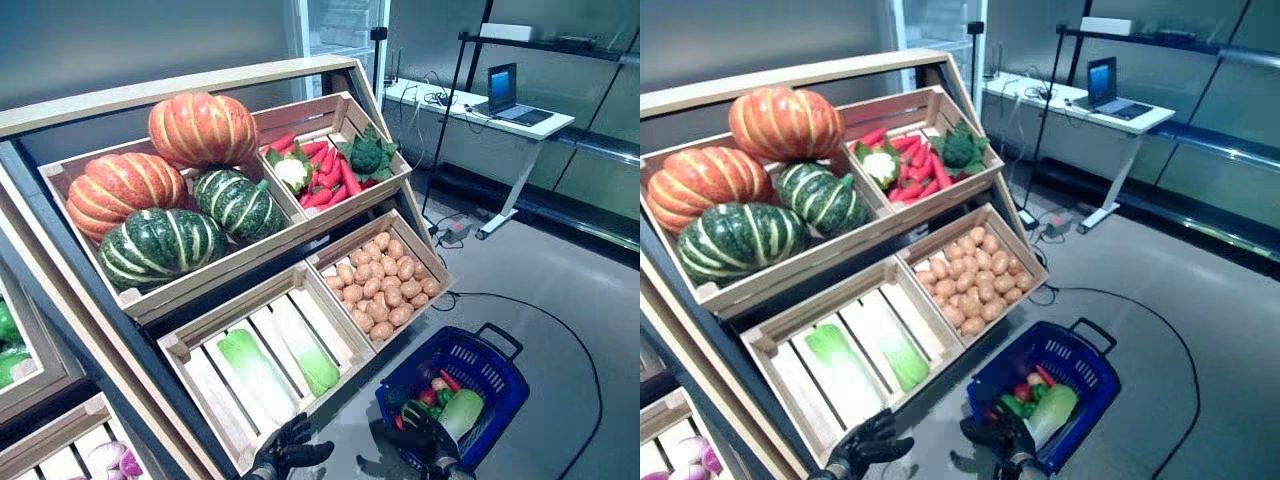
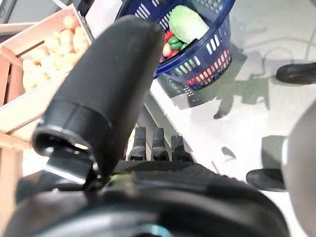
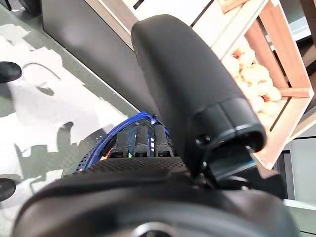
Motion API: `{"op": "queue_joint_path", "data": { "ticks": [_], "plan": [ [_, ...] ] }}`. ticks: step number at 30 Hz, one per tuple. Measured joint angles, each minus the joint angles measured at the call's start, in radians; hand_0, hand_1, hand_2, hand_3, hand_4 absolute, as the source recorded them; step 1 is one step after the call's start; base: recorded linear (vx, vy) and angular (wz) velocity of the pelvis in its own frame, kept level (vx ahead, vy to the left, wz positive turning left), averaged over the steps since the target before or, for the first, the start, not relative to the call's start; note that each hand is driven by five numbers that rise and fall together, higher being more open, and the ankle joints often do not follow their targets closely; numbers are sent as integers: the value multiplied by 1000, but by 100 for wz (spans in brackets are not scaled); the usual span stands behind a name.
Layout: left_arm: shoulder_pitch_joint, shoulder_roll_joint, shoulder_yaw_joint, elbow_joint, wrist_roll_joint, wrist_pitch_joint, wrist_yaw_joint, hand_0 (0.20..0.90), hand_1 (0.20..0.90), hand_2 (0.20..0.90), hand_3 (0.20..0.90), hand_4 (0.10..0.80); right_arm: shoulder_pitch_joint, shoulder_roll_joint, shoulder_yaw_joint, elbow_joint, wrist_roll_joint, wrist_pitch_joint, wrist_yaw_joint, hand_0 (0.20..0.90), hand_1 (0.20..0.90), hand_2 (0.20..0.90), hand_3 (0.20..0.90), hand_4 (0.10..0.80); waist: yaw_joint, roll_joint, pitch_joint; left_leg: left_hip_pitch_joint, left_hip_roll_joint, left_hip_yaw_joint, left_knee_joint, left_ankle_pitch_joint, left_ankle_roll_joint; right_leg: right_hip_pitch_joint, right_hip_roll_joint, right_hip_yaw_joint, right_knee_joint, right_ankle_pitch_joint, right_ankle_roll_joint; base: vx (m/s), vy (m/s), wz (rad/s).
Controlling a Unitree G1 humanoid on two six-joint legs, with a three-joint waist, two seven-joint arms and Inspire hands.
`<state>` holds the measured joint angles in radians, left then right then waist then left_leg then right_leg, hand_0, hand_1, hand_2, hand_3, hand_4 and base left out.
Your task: Put vegetables into the basket
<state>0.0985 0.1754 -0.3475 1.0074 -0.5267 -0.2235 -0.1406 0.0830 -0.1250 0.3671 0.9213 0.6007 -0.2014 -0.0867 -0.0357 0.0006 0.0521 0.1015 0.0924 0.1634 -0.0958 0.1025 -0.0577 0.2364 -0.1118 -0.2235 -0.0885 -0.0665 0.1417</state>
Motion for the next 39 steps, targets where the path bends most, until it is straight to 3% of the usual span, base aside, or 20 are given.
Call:
{"op": "queue_joint_path", "data": {
  "ticks": [8, 12, 20, 26, 29, 36, 39],
  "plan": [
    [-17, -13, -1, 29, 4, 33, -27, 900, 900, 900, 900, 800, -1, -3, -2, 21, 0, 0, -1, 900, 900, 900, 900, 800, 0, 19, -9, -5, 0, -7, 0, 1, -1, -1, 1, -6, 0, 0, 0, -2, -1, 1],
    [-43, -8, -28, 74, 80, 44, -33, 900, 900, 900, 900, 800, -9, -3, -3, 38, 32, 3, 5, 900, 900, 900, 900, 800, -2, 20, -9, -5, 0, -11, 0, 1, -1, 0, 2, -7, 0, -1, -1, 0, 0, 0],
    [-49, -7, -40, 74, 133, 43, -28, 900, 900, 900, 900, 800, -17, -10, -6, 57, 119, 8, 201, 900, 900, 900, 900, 800, -2, 19, -9, -5, 0, -13, 0, 1, -1, 0, 2, -7, 0, -1, -1, 0, 0, 0],
    [-60, -5, -76, 83, 191, 36, 17, 900, 900, 900, 900, 800, -24, -13, -9, 80, 123, 7, 243, 900, 900, 900, 900, 800, -2, 19, -9, -7, 0, -13, 0, 1, -1, -2, 2, -7, 0, -1, -1, -6, 0, 0],
    [-64, -4, -104, 83, 300, -6, 74, 900, 900, 900, 900, 800, -30, -17, -20, 100, 156, 8, 243, 900, 900, 900, 900, 800, -4, 19, -9, -12, 0, -13, 0, 1, -1, -6, 2, -7, 0, -1, -1, 11, 7, 0],
    [-91, 49, -217, -8, 713, -129, 380, 900, 900, 900, 900, 800, -30, -40, -40, 115, 155, 15, 243, 900, 900, 900, 900, 800, -6, 20, -7, -13, 0, -8, 1, 1, -1, -12, 2, 0, 2, -1, -1, -12, 25, -2],
    [-120, 95, -226, -45, 751, -148, 409, 900, 900, 900, 900, 800, -30, -55, -40, 115, 154, 26, 242, 900, 900, 900, 900, 800, -7, 27, -1, -12, 0, -6, 0, 1, -1, -13, 1, 1, 2, -1, -1, 14, 55, -2]
  ]
}}
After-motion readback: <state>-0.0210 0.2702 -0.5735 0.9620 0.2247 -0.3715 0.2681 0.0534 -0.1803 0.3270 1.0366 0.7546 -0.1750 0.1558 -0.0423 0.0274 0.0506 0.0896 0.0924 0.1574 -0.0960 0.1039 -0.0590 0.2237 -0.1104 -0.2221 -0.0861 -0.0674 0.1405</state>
